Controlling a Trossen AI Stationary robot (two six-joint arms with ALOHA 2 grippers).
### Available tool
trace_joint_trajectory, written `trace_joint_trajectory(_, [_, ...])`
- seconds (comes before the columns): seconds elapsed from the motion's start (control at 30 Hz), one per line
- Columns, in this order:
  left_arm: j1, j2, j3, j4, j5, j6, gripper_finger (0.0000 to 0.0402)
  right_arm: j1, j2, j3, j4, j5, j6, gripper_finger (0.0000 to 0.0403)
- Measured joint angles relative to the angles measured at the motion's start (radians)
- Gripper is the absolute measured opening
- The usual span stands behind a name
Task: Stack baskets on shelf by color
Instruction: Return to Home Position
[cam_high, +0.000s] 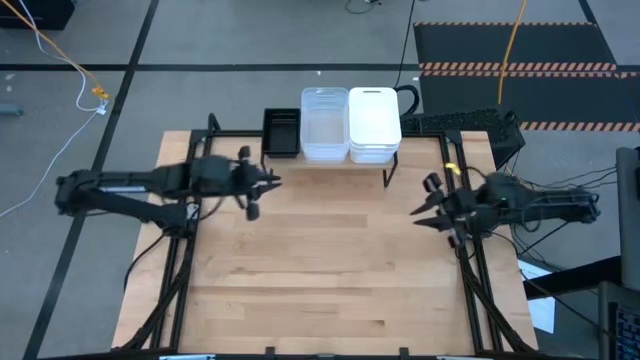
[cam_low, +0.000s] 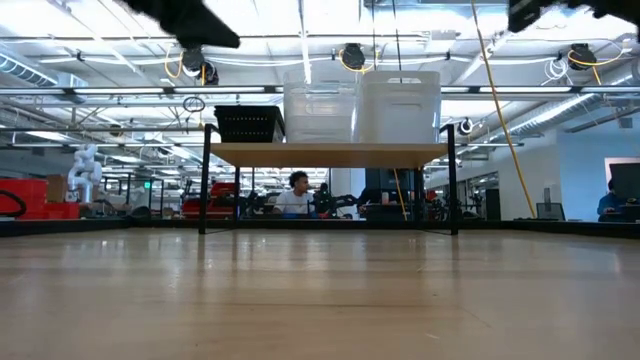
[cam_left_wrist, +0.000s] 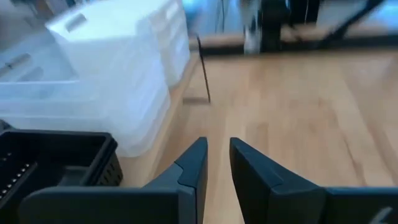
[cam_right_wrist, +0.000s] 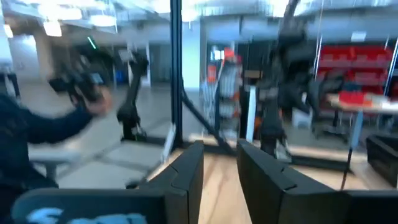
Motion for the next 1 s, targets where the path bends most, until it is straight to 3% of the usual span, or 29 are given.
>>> trace_joint_trajectory(0.17, [0.008, -0.209, -0.338, 0.34, -0.001, -0.002, 0.0072, -0.001, -0.15, -0.151, 0.099, 0.007, 0.023, 0.0089])
trace_joint_trajectory(0.4, [0.057, -0.36, -0.619, 0.518, 0.0, -0.02, 0.0072, -0.002, -0.197, -0.286, 0.181, 0.008, 0.07, 0.0089])
trace_joint_trajectory(0.53, [0.09, -0.399, -0.717, 0.592, 0.008, -0.03, 0.0072, -0.002, -0.197, -0.32, 0.181, 0.046, 0.046, 0.0089])
trace_joint_trajectory(0.73, [0.154, -0.424, -0.834, 0.69, 0.113, -0.059, 0.0072, -0.006, -0.197, -0.364, 0.181, 0.191, 0.012, 0.0089])
trace_joint_trajectory(1.0, [0.199, -0.444, -0.815, 0.617, 0.192, -0.109, 0.0072, -0.014, -0.198, -0.368, 0.183, 0.19, 0.023, 0.0089])
